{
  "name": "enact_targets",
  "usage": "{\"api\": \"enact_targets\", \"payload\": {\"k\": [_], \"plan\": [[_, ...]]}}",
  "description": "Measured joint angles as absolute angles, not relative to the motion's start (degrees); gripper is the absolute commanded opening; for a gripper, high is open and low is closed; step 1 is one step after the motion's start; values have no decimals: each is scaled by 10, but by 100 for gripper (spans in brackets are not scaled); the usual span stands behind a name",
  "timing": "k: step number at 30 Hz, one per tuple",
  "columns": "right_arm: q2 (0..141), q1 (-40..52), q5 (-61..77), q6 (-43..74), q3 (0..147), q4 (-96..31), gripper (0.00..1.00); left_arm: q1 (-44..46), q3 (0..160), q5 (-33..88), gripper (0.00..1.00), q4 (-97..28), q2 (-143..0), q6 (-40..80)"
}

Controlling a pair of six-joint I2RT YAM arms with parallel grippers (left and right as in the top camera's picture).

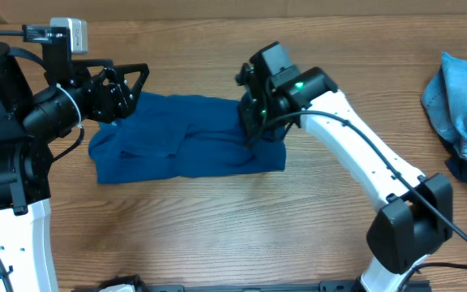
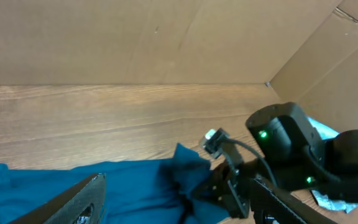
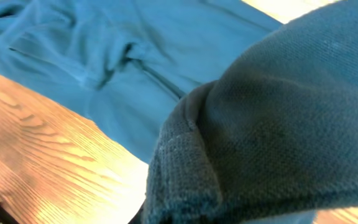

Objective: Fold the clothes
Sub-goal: 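Lift the shirt's right end and fold it leftward with the right gripper, then lay the folded right end onto the shirt's middle with the right gripper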

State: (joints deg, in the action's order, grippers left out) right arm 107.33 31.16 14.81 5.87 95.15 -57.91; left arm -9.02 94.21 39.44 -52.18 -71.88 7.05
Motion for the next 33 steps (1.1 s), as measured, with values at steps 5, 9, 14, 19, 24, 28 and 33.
{"api": "enact_targets", "payload": {"k": [5,9,14,19,24,28,33], "plan": [[1090,344,151,79,952,-540,4,-90,942,394,78,-523,-719,70],[1117,359,154,94,952,-531,4,-90,942,395,79,-526,-719,70],[1165,364,163,103,952,-531,8,-90,942,395,79,-526,-718,70],[1180,378,174,109,952,-512,40,-90,942,395,79,-527,-717,70],[1180,392,183,107,952,-483,55,-90,942,395,80,-527,-717,70],[1180,394,190,108,952,-472,63,-90,942,395,80,-527,-717,70],[1180,394,195,109,952,-447,65,-90,942,395,80,-527,-717,70]]}}
